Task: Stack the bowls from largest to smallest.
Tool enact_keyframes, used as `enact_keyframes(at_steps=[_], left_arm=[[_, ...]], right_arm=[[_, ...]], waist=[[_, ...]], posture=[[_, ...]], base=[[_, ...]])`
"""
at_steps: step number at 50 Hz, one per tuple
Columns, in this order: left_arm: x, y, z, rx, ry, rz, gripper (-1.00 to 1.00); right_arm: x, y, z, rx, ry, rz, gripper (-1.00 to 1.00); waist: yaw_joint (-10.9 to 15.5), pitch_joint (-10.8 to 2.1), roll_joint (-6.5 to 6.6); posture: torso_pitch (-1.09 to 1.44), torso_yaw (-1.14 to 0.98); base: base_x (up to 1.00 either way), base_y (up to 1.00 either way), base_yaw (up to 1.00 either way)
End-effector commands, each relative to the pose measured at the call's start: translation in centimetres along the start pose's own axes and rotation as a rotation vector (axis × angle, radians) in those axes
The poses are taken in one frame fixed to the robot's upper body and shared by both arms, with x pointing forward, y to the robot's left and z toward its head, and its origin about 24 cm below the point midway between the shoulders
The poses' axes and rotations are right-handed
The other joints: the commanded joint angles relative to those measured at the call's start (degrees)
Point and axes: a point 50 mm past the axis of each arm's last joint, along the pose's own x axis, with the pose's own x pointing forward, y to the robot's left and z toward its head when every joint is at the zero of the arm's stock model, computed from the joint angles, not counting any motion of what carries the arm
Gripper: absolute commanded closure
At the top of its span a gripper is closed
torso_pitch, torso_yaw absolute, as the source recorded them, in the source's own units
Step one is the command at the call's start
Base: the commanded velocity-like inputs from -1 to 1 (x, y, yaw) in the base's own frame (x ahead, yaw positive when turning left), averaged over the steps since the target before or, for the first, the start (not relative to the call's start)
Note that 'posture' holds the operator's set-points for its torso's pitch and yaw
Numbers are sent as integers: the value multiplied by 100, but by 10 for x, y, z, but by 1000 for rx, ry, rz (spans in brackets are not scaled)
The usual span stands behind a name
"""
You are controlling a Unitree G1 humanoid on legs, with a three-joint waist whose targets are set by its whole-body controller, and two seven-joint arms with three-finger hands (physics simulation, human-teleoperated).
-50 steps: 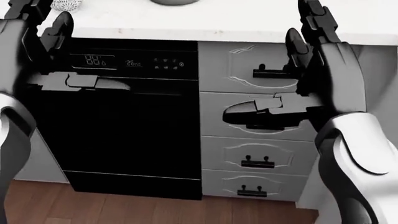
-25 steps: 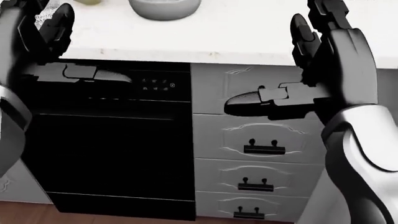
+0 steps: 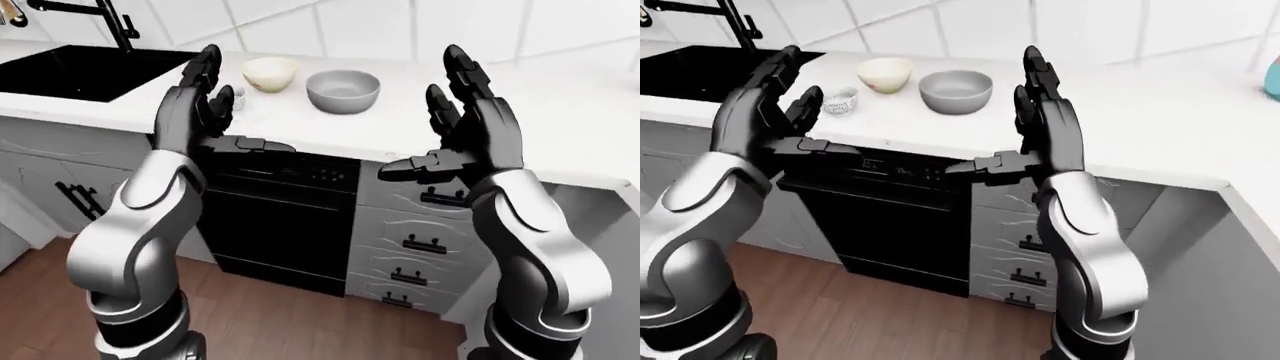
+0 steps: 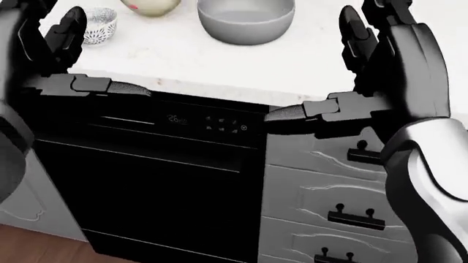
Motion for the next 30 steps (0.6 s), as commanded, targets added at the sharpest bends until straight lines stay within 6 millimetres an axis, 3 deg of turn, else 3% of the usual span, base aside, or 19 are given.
enact_keyframes(at_steps=[1,5,7,8,9,10,13,19,21,22,23,24,27,30], left_arm=[[-5,3,22,6,-122,19,-100],[-4,3,22,6,-123,18,-100],[-4,3,21,6,-122,18,-100],[-4,3,22,5,-123,17,-100],[-4,3,22,6,-124,17,-100],[-4,3,22,5,-124,16,-100],[-5,3,22,3,-125,16,-100],[-6,4,24,-2,-126,14,-100],[-6,4,25,-3,-128,12,-100],[-5,4,25,-4,-129,12,-100],[-6,5,25,-5,-130,12,-100],[-6,5,26,-7,-130,13,-100],[-5,6,28,-7,-133,12,-100],[-6,5,28,-9,-134,9,-100]], right_arm=[[-2,7,18,-2,-105,34,-100],[-3,7,18,-5,-108,33,-100],[-3,7,18,-5,-108,33,-100],[-3,6,18,-5,-111,33,-100],[-4,6,19,-6,-112,32,-100],[-4,6,19,-6,-113,31,-100],[-4,5,22,-11,-118,31,-100],[-6,4,28,-16,-129,31,-100],[-6,3,28,-19,-130,26,-100],[-7,3,29,-18,-131,25,-100],[-7,3,31,-20,-133,26,-100],[-8,4,33,-20,-138,29,-100],[-9,2,34,-24,-141,25,-100],[-9,2,34,-26,-142,24,-100]], waist=[[48,-103,1],[-11,-77,264],[-45,-111,528],[-27,-182,757],[23,-145,648],[-20,-101,623],[92,-212,471],[235,-232,205],[262,-274,4],[238,-336,-199],[180,-208,-56],[234,-43,-164],[139,-169,-147],[89,-160,-32]], posture=[[0,0],[0,0],[0,0],[0,0],[0,0],[0,0],[0,0],[0,0],[0,0],[0,0],[0,0],[0,0],[0,0],[0,0]], base=[[49,9,0],[50,9,0],[50,10,0],[50,9,0],[49,9,0],[50,9,0],[50,8,0],[50,1,0],[50,0,0],[49,0,0],[49,0,0],[50,0,0],[40,0,0],[33,0,0]])
